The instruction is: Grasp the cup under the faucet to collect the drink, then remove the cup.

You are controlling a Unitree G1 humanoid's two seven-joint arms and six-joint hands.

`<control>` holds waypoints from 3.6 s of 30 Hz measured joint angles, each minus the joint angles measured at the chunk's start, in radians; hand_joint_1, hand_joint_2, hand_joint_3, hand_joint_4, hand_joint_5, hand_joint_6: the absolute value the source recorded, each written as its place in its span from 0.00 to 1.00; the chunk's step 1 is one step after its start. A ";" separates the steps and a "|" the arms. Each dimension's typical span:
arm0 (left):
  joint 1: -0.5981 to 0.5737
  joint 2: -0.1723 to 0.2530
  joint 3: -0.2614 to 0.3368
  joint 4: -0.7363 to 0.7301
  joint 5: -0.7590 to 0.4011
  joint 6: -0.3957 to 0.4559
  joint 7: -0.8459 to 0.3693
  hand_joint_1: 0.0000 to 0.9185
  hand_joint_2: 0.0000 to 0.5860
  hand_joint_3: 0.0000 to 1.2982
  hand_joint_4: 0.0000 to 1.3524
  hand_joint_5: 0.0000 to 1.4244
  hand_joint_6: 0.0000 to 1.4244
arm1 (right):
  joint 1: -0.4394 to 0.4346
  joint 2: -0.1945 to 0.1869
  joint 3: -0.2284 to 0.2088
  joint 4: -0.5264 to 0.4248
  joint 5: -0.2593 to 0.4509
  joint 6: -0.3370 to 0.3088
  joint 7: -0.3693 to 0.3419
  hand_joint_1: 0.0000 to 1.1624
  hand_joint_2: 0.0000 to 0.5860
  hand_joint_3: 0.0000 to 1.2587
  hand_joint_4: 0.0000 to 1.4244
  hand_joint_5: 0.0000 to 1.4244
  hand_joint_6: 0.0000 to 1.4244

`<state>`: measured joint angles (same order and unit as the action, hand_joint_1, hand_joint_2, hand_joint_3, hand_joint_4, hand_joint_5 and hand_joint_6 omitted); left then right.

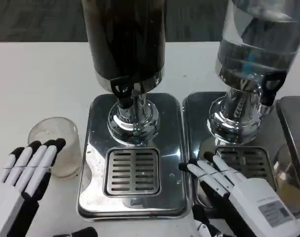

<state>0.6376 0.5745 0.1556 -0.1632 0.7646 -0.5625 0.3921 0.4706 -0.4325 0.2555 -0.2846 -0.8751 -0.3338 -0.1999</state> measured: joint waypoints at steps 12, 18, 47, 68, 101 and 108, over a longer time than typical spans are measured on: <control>-0.139 0.001 0.030 0.122 -0.168 -0.043 -0.046 0.00 0.02 0.00 0.00 0.00 0.01 | 0.002 0.001 -0.002 0.000 0.011 0.000 0.011 0.47 0.99 0.11 0.07 0.02 0.11; -0.196 0.001 0.031 0.185 -0.214 -0.065 -0.073 0.03 0.00 0.00 0.00 0.00 0.04 | 0.001 0.001 -0.006 0.000 0.020 0.000 0.017 0.46 1.00 0.11 0.07 0.03 0.12; -0.518 0.039 0.006 0.579 -0.372 -0.127 -0.277 0.09 0.00 0.00 0.00 0.00 0.07 | -0.006 0.043 0.001 -0.005 0.030 0.013 0.037 0.44 1.00 0.13 0.09 0.06 0.12; -0.641 0.082 -0.076 0.817 -0.349 -0.195 -0.245 0.09 0.01 0.00 0.00 0.00 0.07 | -0.007 0.072 0.024 -0.007 0.001 0.032 0.037 0.44 1.00 0.13 0.10 0.07 0.13; -0.774 0.097 -0.185 1.051 -0.277 -0.219 -0.109 0.15 0.05 0.00 0.00 0.00 0.10 | -0.009 0.087 0.031 -0.006 -0.002 0.042 0.032 0.43 1.00 0.14 0.11 0.07 0.16; -0.814 0.097 -0.219 1.088 -0.270 -0.219 -0.100 0.17 0.06 0.00 0.00 0.02 0.11 | -0.010 0.087 0.032 -0.006 -0.001 0.042 0.032 0.43 1.00 0.14 0.11 0.08 0.16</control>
<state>-0.1767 0.6716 -0.0631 0.9249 0.4949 -0.7818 0.2923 0.4608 -0.3458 0.2871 -0.2909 -0.8760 -0.2919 -0.1678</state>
